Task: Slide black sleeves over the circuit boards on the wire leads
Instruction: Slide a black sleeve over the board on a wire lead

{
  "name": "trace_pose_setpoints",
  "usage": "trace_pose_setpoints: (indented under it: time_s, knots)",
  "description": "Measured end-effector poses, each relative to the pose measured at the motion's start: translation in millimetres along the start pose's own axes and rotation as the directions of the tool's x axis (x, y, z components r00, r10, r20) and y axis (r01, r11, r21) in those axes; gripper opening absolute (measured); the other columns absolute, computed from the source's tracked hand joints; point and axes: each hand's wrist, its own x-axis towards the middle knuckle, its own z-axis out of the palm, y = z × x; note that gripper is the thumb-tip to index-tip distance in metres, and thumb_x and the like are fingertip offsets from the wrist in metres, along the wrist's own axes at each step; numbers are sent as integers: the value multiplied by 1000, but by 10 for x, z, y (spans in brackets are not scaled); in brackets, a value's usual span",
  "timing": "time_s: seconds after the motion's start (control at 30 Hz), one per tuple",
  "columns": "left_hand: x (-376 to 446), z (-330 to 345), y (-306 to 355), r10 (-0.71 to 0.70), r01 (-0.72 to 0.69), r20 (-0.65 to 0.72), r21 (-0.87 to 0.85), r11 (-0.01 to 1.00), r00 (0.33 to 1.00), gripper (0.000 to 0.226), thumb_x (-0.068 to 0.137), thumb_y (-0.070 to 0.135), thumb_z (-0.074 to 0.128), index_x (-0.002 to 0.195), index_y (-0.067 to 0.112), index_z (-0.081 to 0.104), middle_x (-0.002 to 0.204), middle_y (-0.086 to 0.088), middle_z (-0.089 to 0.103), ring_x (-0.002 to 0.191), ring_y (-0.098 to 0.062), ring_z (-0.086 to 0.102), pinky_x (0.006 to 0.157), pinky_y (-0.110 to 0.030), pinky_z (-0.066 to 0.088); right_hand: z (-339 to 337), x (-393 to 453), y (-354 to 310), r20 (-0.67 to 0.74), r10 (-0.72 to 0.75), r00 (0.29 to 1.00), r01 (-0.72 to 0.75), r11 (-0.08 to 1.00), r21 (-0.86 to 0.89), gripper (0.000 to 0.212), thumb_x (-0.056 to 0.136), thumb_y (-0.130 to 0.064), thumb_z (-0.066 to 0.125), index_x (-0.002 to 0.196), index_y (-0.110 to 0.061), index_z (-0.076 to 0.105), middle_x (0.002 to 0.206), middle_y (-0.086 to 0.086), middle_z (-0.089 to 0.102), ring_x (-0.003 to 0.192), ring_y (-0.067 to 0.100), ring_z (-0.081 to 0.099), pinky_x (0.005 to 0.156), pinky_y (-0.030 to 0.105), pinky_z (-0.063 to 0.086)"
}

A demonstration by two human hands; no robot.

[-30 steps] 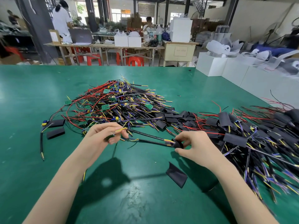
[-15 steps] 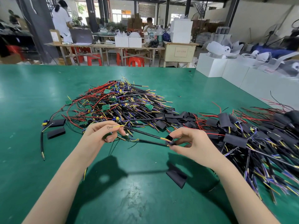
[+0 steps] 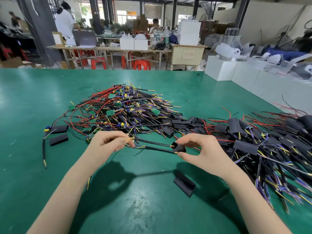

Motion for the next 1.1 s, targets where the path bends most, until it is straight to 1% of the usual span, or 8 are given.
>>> trace_pose_setpoints:
  time_s: [0.1,0.2,0.33,0.5,0.67,0.8,0.97,1.1]
  knots:
    - [-30,107,-6,3,-18,46,332,943,999,29,88,30,47,85,29,75,63,22,57,61,-2,48,61,-17,35,-15,-4,1,19,-47,999,51,948,-313,22,72,-16,75,93,-21,71,93,-14,69,93,11,61,87,28,42]
    - [-39,191,11,-29,-21,122,391,920,992,34,92,31,37,99,40,69,80,21,60,88,-1,49,83,-17,37,-32,4,29,72,-33,997,60,909,-412,23,73,-18,71,95,-22,70,92,-12,68,93,15,59,86,32,38]
    - [-45,198,-51,-72,-133,305,599,789,950,29,102,23,45,120,26,66,88,11,55,94,-9,46,87,-25,38,-15,1,44,118,-31,993,85,873,-481,24,73,-21,68,97,-23,69,93,-11,67,94,15,58,88,35,38]
    - [-78,379,6,-34,-107,249,530,841,968,34,95,32,57,129,27,57,93,9,62,91,-6,53,80,-20,43,99,0,-52,128,-86,988,125,933,-338,22,74,-23,71,96,-22,68,91,-11,67,90,10,59,87,31,40]
    - [-115,553,44,-2,-61,179,345,937,984,30,86,25,72,115,22,62,89,7,67,79,-7,61,79,-22,51,271,-3,-189,158,-146,976,186,945,-270,24,75,-25,70,99,-23,68,90,-11,66,87,8,58,79,30,43]
    - [-91,473,35,-62,21,178,221,975,982,33,84,15,74,114,24,64,97,11,71,85,-8,65,83,-15,50,223,5,-180,86,-101,991,121,957,-263,24,74,-19,71,98,-19,70,89,-10,65,83,10,59,79,33,49]
    - [-93,434,-23,-136,65,231,290,955,963,24,84,7,72,105,19,73,106,7,68,95,-5,64,84,-15,52,222,-1,-193,86,-103,991,123,955,-269,22,74,-17,70,96,-19,69,88,-8,65,84,13,58,78,34,49]
    - [-89,430,-42,-124,32,235,359,933,964,11,79,11,78,88,17,75,97,1,67,83,-8,63,80,-22,54,270,-3,-224,122,-121,985,151,947,-285,22,74,-17,69,96,-18,69,88,-6,64,84,15,57,80,34,48]
